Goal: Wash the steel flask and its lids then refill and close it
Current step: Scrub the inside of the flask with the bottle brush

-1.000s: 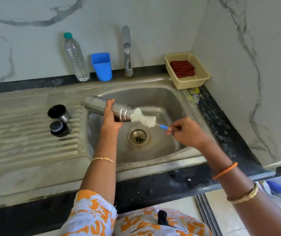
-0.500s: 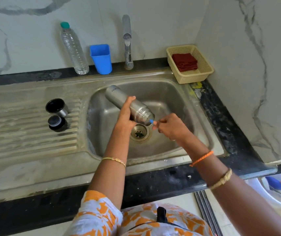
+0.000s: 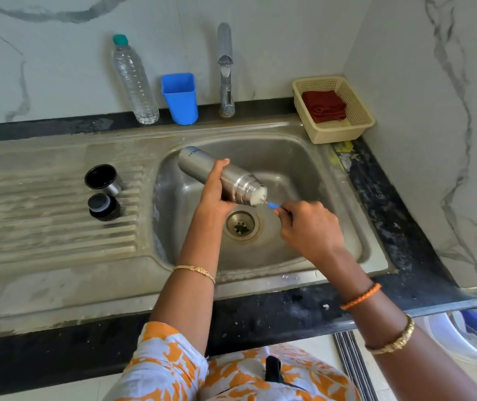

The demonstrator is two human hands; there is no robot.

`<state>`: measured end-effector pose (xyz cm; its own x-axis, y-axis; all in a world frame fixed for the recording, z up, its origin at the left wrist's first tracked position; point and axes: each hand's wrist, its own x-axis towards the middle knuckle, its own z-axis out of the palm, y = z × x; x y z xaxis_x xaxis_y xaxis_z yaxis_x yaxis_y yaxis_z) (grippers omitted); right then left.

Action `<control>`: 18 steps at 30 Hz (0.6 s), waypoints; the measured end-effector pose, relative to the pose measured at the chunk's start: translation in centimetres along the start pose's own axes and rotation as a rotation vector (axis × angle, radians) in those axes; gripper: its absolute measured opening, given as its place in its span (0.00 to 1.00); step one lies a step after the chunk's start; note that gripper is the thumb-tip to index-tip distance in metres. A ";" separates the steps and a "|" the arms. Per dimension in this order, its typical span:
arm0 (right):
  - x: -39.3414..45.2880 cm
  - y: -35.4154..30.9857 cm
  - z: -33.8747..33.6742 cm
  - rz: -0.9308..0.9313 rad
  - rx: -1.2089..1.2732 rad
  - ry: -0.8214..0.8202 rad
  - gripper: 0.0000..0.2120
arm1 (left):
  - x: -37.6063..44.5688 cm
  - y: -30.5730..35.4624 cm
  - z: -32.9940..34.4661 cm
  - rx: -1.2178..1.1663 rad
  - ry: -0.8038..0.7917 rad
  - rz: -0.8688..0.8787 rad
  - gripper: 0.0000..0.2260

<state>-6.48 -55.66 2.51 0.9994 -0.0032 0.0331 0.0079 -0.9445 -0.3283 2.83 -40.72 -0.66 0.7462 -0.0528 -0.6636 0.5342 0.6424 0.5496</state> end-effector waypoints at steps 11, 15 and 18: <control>1.2 2.4 -0.5 0.425 0.977 -0.504 0.12 | 0.3 0.3 -1.3 -0.087 -0.038 0.085 0.15; 1.8 0.6 0.7 0.348 0.956 -0.511 0.12 | 0.0 0.2 -0.8 -0.078 -0.127 0.106 0.11; 1.6 0.4 0.8 0.046 0.215 -0.163 0.11 | -0.4 0.8 -0.7 -0.074 -0.059 0.084 0.12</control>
<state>-4.86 -55.75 1.69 0.9907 0.0246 -0.1335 -0.0487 -0.8532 -0.5193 2.74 -39.65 -0.29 0.8105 -0.0399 -0.5843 0.4395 0.7009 0.5618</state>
